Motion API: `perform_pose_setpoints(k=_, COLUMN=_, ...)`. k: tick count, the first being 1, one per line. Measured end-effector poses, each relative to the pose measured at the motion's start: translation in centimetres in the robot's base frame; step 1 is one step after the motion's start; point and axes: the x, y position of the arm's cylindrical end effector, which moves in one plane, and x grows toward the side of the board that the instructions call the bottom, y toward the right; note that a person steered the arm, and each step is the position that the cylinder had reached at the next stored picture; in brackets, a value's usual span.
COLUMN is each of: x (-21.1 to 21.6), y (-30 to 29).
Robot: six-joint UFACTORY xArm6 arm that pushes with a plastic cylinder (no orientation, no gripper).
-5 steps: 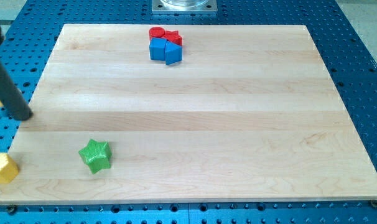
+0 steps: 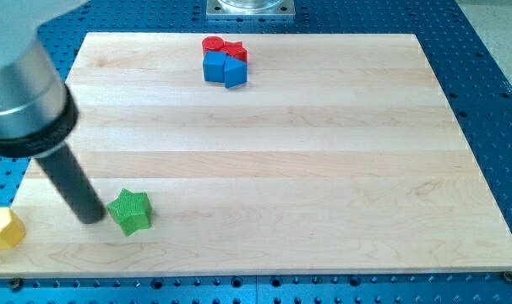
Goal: Push the green star to the bottom right of the triangle
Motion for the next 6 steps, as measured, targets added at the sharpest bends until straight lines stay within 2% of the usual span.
perform_pose_setpoints(k=1, x=-2.8, y=8.0)
perform_pose_setpoints(k=2, x=-3.3, y=3.3)
perform_pose_setpoints(k=3, x=-0.2, y=2.5)
perform_pose_setpoints(k=4, x=3.3, y=6.7)
perform_pose_setpoints(k=5, x=1.0, y=14.4)
perform_pose_setpoints(k=6, x=-7.3, y=19.0)
